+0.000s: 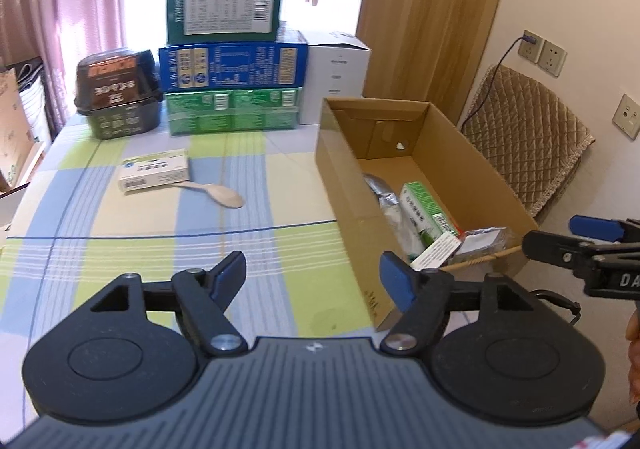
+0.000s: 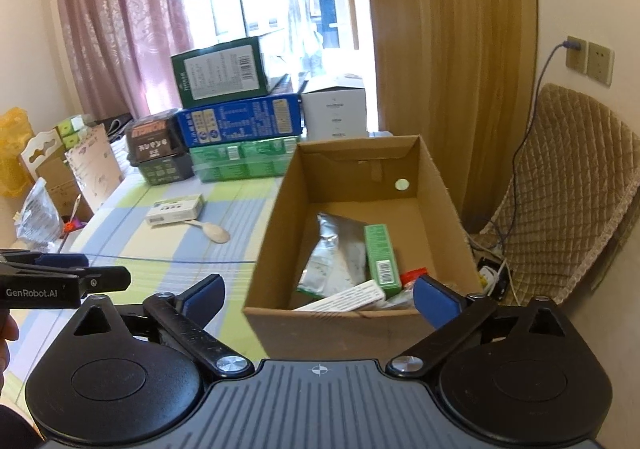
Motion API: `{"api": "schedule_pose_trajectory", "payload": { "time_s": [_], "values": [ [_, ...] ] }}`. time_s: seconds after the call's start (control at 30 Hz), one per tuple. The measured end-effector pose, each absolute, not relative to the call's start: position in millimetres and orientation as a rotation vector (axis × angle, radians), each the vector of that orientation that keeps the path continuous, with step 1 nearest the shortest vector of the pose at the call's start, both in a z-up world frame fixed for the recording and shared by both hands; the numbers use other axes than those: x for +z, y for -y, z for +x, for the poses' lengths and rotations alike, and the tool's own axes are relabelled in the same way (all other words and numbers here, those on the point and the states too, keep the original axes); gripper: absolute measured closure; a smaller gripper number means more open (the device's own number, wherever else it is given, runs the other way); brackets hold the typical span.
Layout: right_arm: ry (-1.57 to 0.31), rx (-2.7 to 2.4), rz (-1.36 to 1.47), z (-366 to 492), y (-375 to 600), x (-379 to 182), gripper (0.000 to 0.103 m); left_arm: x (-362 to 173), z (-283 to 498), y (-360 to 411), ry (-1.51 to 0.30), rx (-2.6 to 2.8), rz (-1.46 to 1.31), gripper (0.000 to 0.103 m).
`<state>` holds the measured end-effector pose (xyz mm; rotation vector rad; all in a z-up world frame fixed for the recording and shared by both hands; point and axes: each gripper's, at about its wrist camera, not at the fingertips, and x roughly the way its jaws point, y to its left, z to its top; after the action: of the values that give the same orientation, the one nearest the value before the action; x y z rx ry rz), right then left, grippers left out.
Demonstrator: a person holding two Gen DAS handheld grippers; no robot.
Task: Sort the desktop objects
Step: 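Withdraw both tools from the cardboard box back over the table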
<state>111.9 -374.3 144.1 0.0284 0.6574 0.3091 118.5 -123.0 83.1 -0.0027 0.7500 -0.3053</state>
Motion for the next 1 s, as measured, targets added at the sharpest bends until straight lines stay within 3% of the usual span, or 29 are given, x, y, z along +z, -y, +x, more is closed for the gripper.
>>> {"api": "schedule_pose_trajectory", "payload": {
  "time_s": [0.3, 0.5, 1.0],
  "values": [
    [-0.655, 0.379, -0.009, 102.1, 337.0, 146.2, 0.002, 82.9, 100.2, 71.0, -0.747, -0.223, -0.014, 0.009],
    [-0.651, 0.428, -0.039, 99.6, 313.4, 147.1, 0.002, 85.2, 94.4, 40.3, -0.741, -0.177, -0.008, 0.003],
    [-0.66, 0.519, -0.11, 104.9, 264.2, 138.2, 0.002, 80.0, 98.4, -6.6, -0.755, -0.135, 0.017, 0.002]
  ]
}}
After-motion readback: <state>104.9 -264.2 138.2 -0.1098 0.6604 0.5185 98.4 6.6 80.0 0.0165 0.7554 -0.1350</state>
